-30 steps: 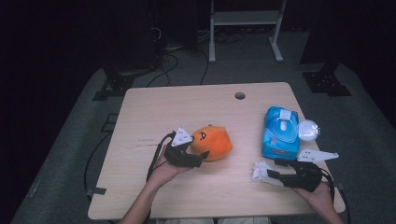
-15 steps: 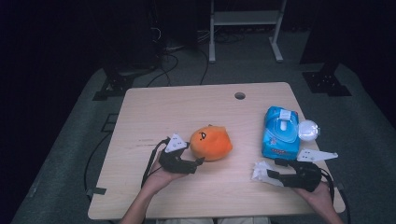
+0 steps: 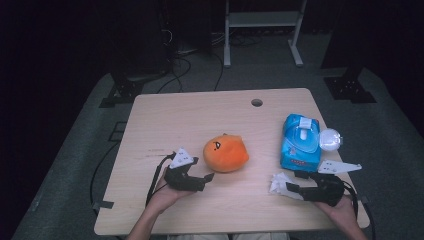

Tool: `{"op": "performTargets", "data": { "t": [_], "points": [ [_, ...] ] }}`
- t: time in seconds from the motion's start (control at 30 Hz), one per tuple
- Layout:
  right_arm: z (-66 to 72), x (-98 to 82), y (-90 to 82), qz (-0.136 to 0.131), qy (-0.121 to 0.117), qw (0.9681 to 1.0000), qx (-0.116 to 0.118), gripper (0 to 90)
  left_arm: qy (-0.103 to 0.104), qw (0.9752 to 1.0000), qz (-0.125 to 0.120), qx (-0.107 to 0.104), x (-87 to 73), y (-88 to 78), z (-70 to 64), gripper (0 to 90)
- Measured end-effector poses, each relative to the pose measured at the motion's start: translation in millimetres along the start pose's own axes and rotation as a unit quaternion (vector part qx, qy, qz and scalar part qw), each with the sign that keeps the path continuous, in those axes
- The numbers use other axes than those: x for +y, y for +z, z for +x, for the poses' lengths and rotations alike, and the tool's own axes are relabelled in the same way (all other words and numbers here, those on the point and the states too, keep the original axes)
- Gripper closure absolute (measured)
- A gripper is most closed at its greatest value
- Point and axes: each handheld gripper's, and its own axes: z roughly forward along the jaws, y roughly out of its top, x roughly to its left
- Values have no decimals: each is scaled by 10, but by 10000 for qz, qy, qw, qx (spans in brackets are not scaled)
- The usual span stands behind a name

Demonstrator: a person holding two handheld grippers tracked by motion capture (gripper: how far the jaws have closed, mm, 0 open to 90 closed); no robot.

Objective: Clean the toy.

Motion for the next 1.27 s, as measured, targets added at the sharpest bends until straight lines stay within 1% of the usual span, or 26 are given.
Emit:
{"op": "performTargets", "data": {
  "t": [0.13,0.27,0.6,0.77,0.93,1.03,1.07,1.27],
  "points": [
    [0,1,-1,-6,7,10000,6,333,-21,10000,54,17,-76,-35,10,181],
    [-10,-2,-3,-17,11,10000,-1,331,-98,9999,67,27,-152,-72,25,178],
    [-4,0,-9,-27,30,10000,-1,329,-134,9998,141,71,-280,-188,17,174],
    [1,-4,-14,-27,30,10000,-2,327,-154,9996,201,107,-356,-207,6,171],
    [0,-12,-15,-32,30,10000,2,325,-289,9992,239,128,-462,-250,27,167],
    [4,-12,-14,-36,32,10000,2,325,-359,9990,209,156,-512,-286,33,167],
    [6,-11,-14,-33,32,10000,-2,324,-344,9990,226,187,-527,-298,35,167],
    [18,-10,-4,-31,-11,10000,-6,324,-420,9986,199,236,-585,-320,58,166]
  ]
}}
